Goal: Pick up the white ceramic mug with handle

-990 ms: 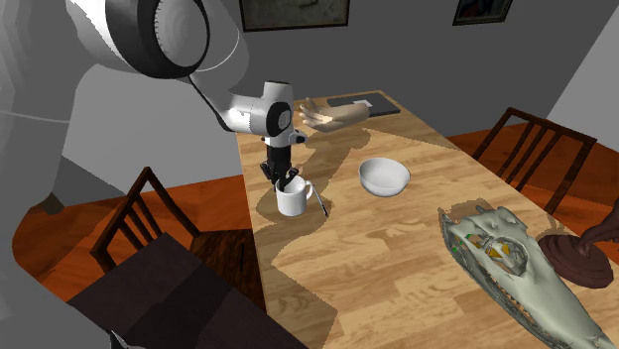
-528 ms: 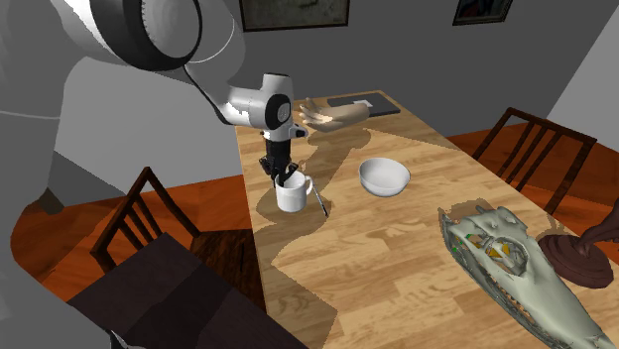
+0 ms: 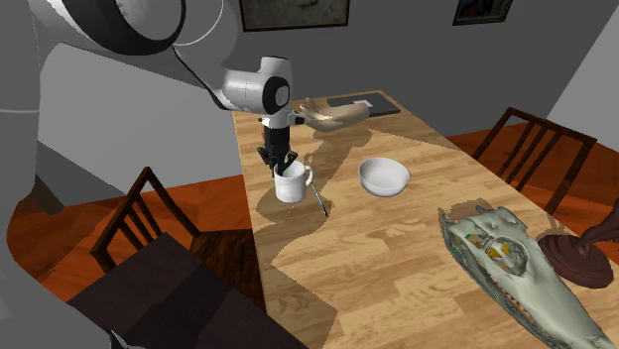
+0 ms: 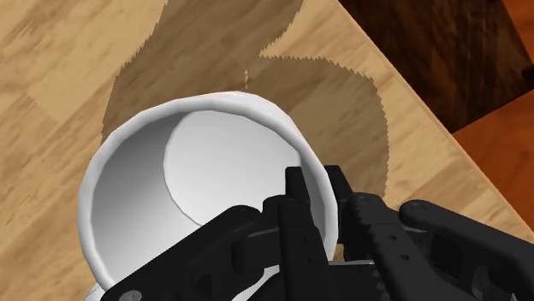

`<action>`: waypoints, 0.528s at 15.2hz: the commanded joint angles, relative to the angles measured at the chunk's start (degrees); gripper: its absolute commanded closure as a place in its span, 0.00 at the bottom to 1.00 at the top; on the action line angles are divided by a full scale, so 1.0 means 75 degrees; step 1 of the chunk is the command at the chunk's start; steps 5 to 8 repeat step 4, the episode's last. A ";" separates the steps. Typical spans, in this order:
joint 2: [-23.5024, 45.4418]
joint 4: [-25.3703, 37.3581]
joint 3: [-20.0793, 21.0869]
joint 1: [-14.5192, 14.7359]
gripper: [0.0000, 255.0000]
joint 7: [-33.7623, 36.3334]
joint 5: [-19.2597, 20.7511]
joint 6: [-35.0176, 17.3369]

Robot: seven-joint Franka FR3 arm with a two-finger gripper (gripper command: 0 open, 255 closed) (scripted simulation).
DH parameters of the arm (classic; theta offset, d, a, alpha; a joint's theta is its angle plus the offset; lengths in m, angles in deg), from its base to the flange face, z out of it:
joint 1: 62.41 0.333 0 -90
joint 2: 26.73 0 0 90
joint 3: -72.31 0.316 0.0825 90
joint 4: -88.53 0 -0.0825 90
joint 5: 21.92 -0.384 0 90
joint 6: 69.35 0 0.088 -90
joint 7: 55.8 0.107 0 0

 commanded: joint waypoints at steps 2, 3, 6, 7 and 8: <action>-0.0228 -0.0029 0.0016 -0.0018 1.00 -0.0027 -0.0028 0.0198; -0.0240 -0.0030 0.0017 -0.0019 1.00 -0.0028 -0.0029 0.0209; -0.0240 -0.0029 0.0017 -0.0019 1.00 -0.0028 -0.0029 0.0210; -0.0240 -0.0029 0.0017 -0.0019 1.00 -0.0028 -0.0029 0.0210; -0.0240 -0.0029 0.0017 -0.0019 1.00 -0.0028 -0.0029 0.0210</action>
